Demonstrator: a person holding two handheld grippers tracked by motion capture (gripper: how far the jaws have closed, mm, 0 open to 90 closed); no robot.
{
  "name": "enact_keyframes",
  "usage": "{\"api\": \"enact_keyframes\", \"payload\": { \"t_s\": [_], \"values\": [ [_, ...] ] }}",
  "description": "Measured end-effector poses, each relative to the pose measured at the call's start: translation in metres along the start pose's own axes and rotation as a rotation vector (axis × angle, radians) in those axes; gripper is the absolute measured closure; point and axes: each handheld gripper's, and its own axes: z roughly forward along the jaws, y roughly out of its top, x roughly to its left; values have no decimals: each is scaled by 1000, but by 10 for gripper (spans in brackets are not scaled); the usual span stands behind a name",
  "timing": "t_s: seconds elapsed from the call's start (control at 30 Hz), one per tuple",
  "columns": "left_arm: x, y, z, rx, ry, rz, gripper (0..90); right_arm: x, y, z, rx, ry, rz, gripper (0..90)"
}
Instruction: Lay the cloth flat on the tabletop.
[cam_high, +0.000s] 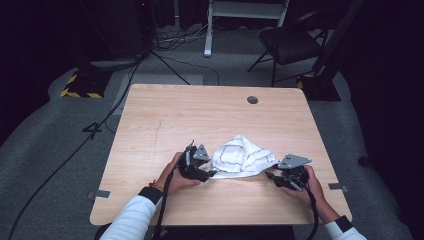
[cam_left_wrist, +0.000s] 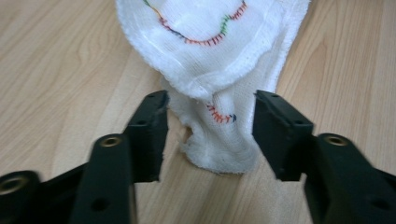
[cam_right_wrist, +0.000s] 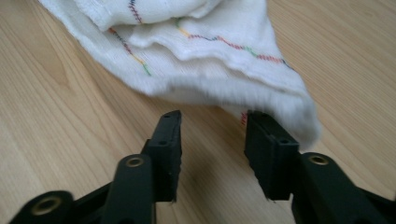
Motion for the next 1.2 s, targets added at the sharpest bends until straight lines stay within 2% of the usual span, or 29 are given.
{"api": "enact_keyframes", "payload": {
  "t_s": [0.03,0.07,0.1,0.13,0.2,0.3,0.33,0.37,0.4,0.43,0.47,0.5,0.53,0.57,0.6,0.63,0.67,0.7,0.77,0.8,0.83,0.87,1.0,1.13,1.17,1.2],
  "values": [
    [-1,3,-2,-17,13,0,347,-4,-4,-7,-12,-24,14,500],
    [-1,3,-2,-17,13,0,323,-4,-4,-7,-12,-24,14,500],
    [-2,5,-2,-24,16,-3,313,-11,-8,-15,-30,-43,45,478],
    [-3,6,-1,-26,17,-4,313,-11,-8,-15,-30,-43,45,478],
    [-4,11,2,-36,25,-5,306,-19,-11,-22,-61,-60,85,455],
    [-2,15,5,-39,28,-14,322,-20,-8,-24,-87,-62,80,454],
    [0,17,6,-37,27,-16,360,-17,-2,-22,-103,-62,46,458],
    [1,18,7,-36,33,-22,360,-17,-2,-22,-103,-62,46,458],
    [3,19,9,-31,58,-25,464,-13,6,-17,-119,-39,23,469],
    [5,19,15,-4,59,-29,500,-12,9,-14,-119,-28,13,482],
    [5,19,15,-4,59,-29,488,-10,13,-10,-102,-28,-11,482],
    [7,18,19,15,20,-12,519,-8,16,-9,-93,-36,-38,486],
    [7,18,19,15,20,-12,540,-8,16,-9,-93,-36,-38,486],
    [8,18,20,23,20,-8,561,-8,22,-12,-129,-25,-47,500],
    [9,18,21,25,19,-10,561,-8,22,-12,-129,-25,-47,500],
    [11,18,22,30,10,-7,596,-9,23,-14,-144,-18,-32,506],
    [12,19,23,33,9,0,667,-10,24,-13,-150,-9,-19,517],
    [13,19,24,30,10,5,667,-10,24,-13,-150,-9,-19,517],
    [15,21,25,39,18,28,732,-8,22,-4,-111,-1,-25,521],
    [15,23,27,51,26,54,767,-5,20,5,-78,13,-36,527],
    [15,23,27,51,26,54,781,-5,20,5,-78,13,-36,527],
    [16,24,25,49,29,74,794,-3,18,14,-37,19,-45,528],
    [23,22,18,31,50,60,816,-3,11,22,-3,44,-40,519],
    [34,18,8,39,118,46,834,-4,5,26,23,52,-38,517],
    [34,18,8,39,118,46,837,-4,5,26,23,52,-38,517],
    [40,18,6,28,130,18,838,-5,4,24,28,55,-36,512]
  ]
}}
